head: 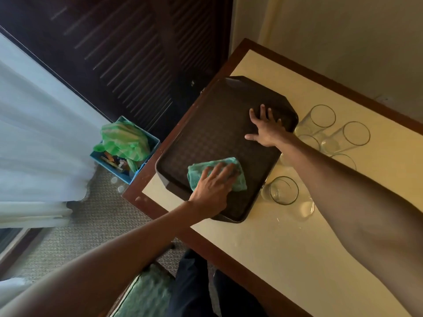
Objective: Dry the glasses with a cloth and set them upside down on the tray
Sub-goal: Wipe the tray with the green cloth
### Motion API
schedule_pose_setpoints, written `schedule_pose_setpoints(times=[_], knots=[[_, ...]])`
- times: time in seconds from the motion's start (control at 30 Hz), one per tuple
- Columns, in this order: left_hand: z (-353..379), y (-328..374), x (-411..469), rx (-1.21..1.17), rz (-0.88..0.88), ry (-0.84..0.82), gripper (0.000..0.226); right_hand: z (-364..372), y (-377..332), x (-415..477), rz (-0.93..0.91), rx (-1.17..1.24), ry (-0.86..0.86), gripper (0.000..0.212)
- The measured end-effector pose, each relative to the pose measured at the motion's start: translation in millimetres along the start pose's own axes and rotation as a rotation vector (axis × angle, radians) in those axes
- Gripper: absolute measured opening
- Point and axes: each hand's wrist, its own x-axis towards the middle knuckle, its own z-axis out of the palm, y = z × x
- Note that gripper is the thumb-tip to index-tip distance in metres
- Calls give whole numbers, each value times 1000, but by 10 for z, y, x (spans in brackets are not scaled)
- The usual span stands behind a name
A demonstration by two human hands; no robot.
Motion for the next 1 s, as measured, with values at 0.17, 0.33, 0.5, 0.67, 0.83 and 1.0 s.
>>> schedule_pose_setpoints(times=[0.17,0.33,0.5,0.67,0.83,1.0], knots=[[-23,-165,-192,-37,180,10,55,5,-9,7,2,-9,1,87],[167,289,-88,-131,-212,45,65,4,-18,-12,-2,-9,0,86],[203,71,-83,-19,-194,-72,68,4,-19,-8,1,0,-7,87],[-91,-703,-175,51,-184,-82,67,-3,10,-6,-12,6,-5,87],[-181,-988,-247,58,-197,-67,68,-4,-28,-12,2,-1,-6,87],[-2,-420,-210,99,-140,-124,82,-24,-54,-41,3,-20,-18,86]])
